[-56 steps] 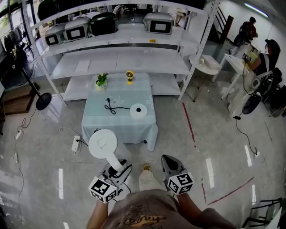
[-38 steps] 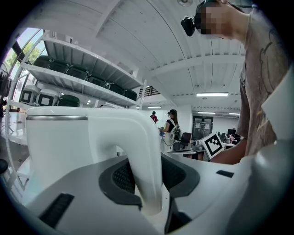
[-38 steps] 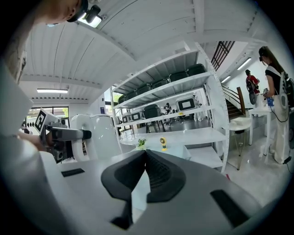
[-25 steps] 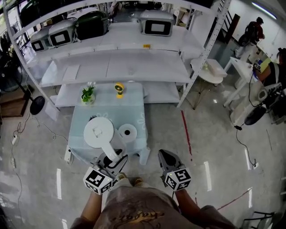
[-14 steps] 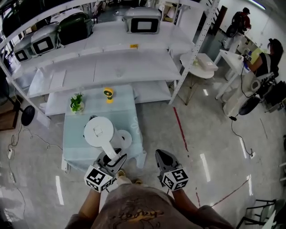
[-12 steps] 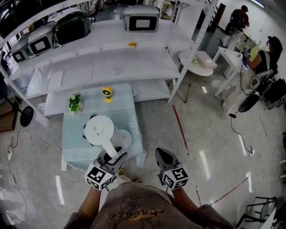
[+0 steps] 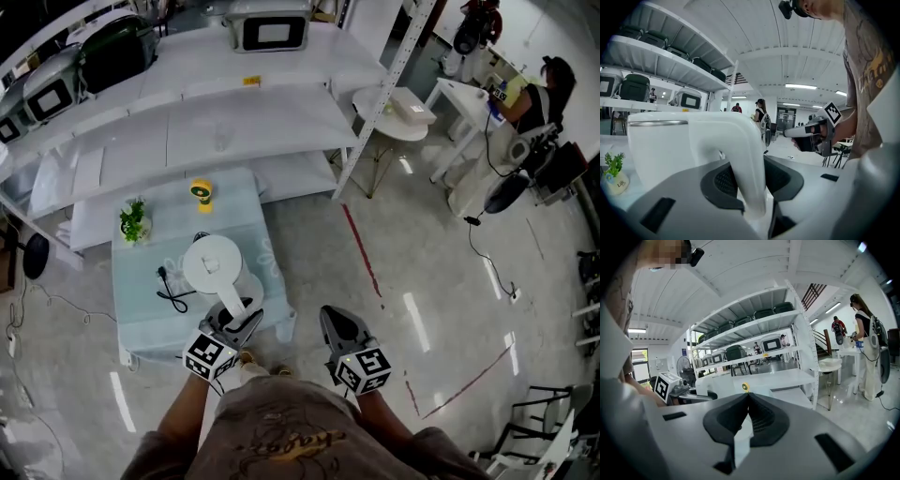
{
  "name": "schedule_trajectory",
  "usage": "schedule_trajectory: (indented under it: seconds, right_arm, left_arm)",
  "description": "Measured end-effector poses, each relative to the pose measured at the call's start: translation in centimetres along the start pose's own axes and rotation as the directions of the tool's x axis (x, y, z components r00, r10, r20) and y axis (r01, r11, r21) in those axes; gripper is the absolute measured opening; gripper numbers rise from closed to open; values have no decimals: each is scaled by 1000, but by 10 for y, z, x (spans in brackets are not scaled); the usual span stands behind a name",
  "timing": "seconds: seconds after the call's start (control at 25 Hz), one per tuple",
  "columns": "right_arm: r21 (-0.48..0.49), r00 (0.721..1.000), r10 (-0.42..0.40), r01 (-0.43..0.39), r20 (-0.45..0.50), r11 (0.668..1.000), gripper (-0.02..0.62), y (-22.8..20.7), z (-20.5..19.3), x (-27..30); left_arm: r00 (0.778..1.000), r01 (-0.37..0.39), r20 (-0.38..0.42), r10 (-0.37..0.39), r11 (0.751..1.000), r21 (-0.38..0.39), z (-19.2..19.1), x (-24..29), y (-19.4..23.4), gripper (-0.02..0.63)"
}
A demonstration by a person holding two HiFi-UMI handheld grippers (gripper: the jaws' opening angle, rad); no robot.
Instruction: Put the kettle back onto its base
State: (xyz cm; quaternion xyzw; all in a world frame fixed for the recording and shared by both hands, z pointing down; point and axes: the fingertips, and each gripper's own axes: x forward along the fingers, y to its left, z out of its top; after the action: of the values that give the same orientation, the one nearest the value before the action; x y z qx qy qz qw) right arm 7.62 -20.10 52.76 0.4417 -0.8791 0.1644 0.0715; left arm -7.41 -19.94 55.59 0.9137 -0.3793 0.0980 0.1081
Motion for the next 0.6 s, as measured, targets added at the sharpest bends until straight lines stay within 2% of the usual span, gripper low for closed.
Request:
schedule_trajectory:
  seconds: [0.24, 0.6]
  right_arm:
    - [-1, 999, -38, 38, -30, 999, 0, -9, -3, 7]
    - [-17, 994, -73, 72, -79, 997, 0, -16, -11, 18]
  left_arm:
    - [998, 47, -41, -46, 999, 26, -27, 23, 11, 141]
    - [998, 48, -48, -48, 999, 8, -56, 39, 26, 143]
